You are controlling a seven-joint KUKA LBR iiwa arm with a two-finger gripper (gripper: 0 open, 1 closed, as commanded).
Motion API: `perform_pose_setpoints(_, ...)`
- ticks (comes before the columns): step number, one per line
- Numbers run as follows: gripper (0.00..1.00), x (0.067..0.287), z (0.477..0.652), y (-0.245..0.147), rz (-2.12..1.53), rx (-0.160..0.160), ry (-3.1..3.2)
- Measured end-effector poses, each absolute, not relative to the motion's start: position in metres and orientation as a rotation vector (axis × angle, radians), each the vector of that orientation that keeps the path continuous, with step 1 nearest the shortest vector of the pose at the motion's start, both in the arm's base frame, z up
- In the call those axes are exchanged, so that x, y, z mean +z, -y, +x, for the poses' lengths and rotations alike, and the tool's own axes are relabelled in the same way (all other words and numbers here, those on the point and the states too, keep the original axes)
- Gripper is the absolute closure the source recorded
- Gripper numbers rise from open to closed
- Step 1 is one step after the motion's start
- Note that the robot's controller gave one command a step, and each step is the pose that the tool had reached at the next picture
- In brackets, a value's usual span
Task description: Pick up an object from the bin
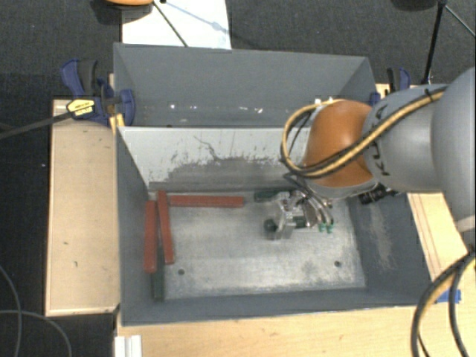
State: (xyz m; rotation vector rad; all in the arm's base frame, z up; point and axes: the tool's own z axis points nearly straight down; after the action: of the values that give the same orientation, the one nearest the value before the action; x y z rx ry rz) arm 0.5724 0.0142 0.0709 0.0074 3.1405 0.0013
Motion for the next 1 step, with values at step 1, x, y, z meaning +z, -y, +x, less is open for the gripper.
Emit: perform_pose_setpoints(1, 1.00, 0.0725, 0.5722, -0.0142, 0.007, 0.001, -3.140)
